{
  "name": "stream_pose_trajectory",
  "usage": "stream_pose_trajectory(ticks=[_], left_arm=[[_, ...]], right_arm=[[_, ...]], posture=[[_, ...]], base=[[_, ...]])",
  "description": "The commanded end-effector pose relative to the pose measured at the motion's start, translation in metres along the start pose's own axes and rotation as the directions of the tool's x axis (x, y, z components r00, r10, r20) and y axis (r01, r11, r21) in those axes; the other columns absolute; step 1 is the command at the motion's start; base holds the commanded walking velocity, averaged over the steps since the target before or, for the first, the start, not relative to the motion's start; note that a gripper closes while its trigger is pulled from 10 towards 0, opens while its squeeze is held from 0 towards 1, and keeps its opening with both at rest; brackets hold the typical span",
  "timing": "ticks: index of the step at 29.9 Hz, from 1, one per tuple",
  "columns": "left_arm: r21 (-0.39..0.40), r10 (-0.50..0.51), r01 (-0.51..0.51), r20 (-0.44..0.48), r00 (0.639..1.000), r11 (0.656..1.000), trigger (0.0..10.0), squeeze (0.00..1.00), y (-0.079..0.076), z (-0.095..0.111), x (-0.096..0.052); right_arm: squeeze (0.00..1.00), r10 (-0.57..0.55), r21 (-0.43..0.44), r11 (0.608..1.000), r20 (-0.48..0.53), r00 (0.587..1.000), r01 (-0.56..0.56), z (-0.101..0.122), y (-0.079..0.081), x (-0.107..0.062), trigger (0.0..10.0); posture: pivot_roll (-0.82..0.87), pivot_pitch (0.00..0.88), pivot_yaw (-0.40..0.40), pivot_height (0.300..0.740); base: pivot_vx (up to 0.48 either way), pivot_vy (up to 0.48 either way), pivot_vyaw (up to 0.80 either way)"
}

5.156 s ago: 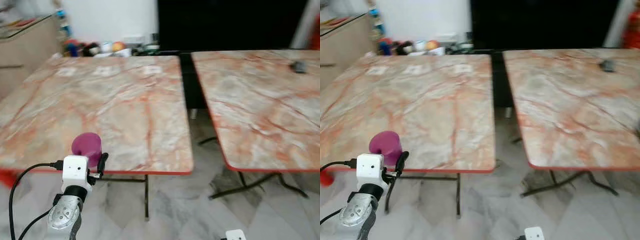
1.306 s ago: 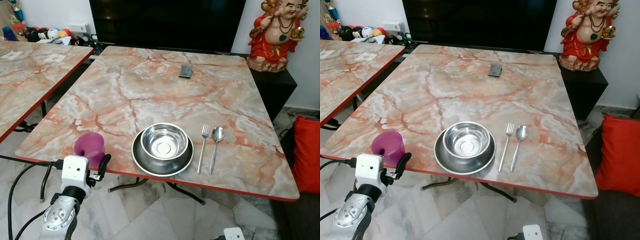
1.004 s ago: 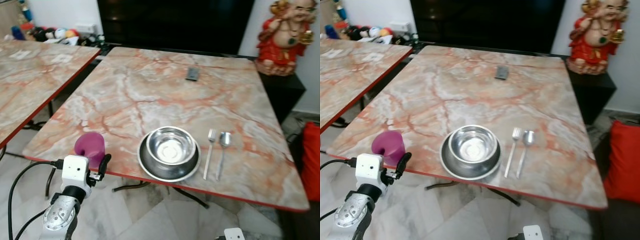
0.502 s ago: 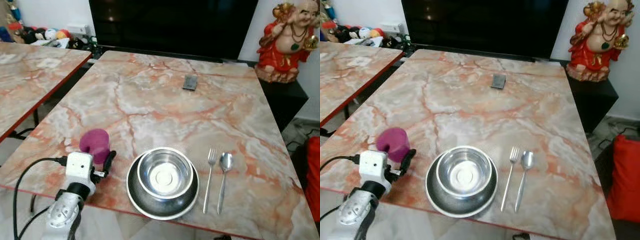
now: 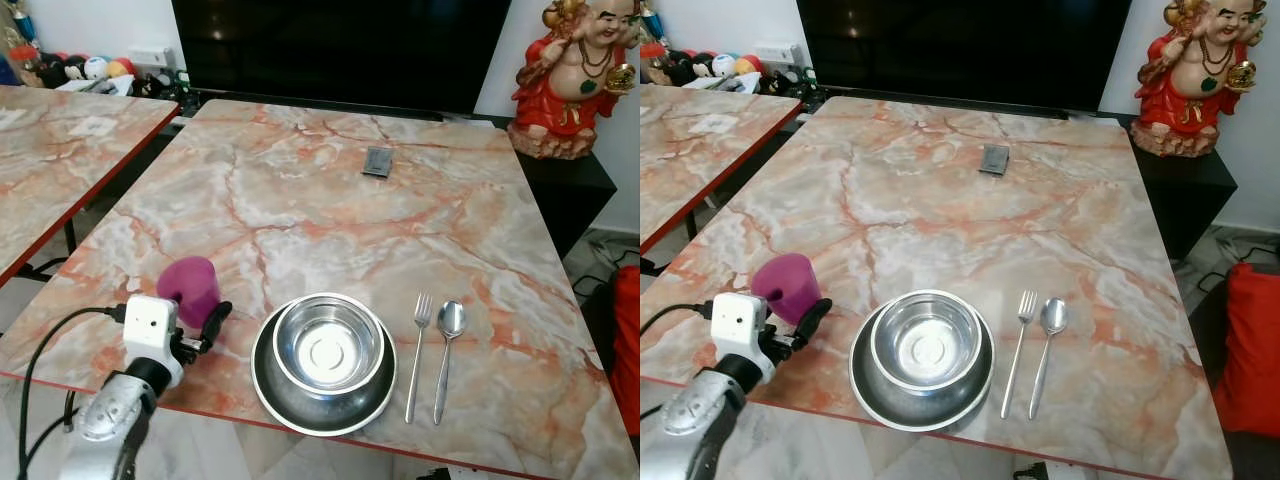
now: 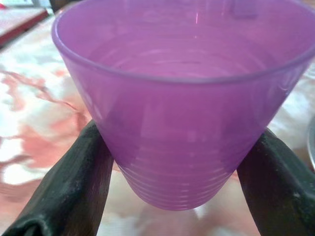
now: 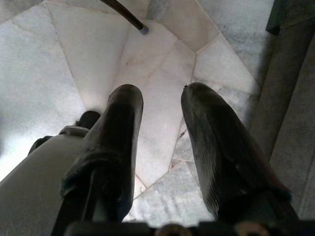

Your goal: Setting the table

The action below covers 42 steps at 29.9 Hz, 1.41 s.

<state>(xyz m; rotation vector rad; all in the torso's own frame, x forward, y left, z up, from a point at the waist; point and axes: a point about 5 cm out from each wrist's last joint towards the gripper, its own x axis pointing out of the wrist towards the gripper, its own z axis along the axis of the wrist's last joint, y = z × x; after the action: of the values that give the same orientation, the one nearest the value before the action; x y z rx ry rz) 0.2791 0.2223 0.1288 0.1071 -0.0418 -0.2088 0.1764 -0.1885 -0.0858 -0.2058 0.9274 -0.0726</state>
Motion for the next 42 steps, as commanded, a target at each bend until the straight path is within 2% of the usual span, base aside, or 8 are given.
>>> stream_pose_trajectory(ticks=[1, 7, 17, 25, 38, 40, 41, 42], left_arm=[[-0.005, -0.015, 0.015, -0.030, 0.999, 1.000, 10.0, 0.00, 0.004, -0.004, 0.001], [-0.014, -0.127, 0.126, -0.090, 0.988, 0.992, 10.0, 0.00, 0.000, -0.012, 0.007], [-0.049, -0.187, 0.183, -0.099, 0.977, 0.982, 10.0, 0.00, -0.011, -0.017, 0.013], [0.016, -0.243, 0.247, -0.134, 0.961, 0.969, 10.0, 0.00, -0.018, -0.023, 0.016], [0.071, -0.232, 0.243, -0.139, 0.963, 0.967, 10.0, 0.00, -0.017, -0.024, 0.017], [0.072, -0.232, 0.243, -0.138, 0.963, 0.967, 10.0, 0.08, -0.017, -0.025, 0.017], [0.072, -0.231, 0.243, -0.139, 0.963, 0.967, 10.0, 0.40, -0.017, -0.025, 0.016], [0.073, -0.231, 0.242, -0.139, 0.963, 0.967, 10.0, 0.46, -0.018, -0.026, 0.016]], right_arm=[[0.00, 0.004, 0.000, 1.000, -0.019, 1.000, -0.004, -0.005, 0.001, -0.001, 10.0], [0.00, 0.005, 0.001, 1.000, -0.018, 1.000, -0.005, -0.004, 0.001, -0.001, 10.0], [0.00, 0.001, 0.003, 1.000, -0.019, 1.000, -0.001, -0.005, 0.001, -0.001, 10.0], [0.00, 0.000, 0.005, 1.000, -0.019, 1.000, 0.000, -0.005, 0.002, -0.001, 10.0], [0.00, 0.000, 0.007, 1.000, -0.020, 1.000, 0.000, -0.005, 0.002, -0.001, 10.0], [0.00, 0.000, 0.006, 1.000, -0.020, 1.000, 0.000, -0.005, 0.002, -0.001, 10.0], [0.00, 0.000, 0.006, 1.000, -0.020, 1.000, 0.000, -0.005, 0.001, -0.001, 10.0], [0.00, 0.000, 0.005, 1.000, -0.021, 1.000, 0.000, -0.005, 0.001, -0.001, 10.0]], posture=[[0.05, 0.110, -0.022, 0.740], [0.05, 0.116, -0.021, 0.740], [0.04, 0.118, -0.020, 0.740], [0.03, 0.116, -0.014, 0.740], [0.04, 0.116, -0.014, 0.740], [0.04, 0.116, -0.015, 0.740], [0.04, 0.116, -0.016, 0.740], [0.04, 0.116, -0.016, 0.740]], base=[[0.000, 0.000, 0.00], [0.000, 0.000, 0.00], [0.000, 0.000, 0.00], [0.000, 0.000, 0.00], [0.000, 0.000, 0.00], [0.000, 0.000, 0.00], [0.000, 0.000, 0.00], [0.000, 0.000, 0.00]])
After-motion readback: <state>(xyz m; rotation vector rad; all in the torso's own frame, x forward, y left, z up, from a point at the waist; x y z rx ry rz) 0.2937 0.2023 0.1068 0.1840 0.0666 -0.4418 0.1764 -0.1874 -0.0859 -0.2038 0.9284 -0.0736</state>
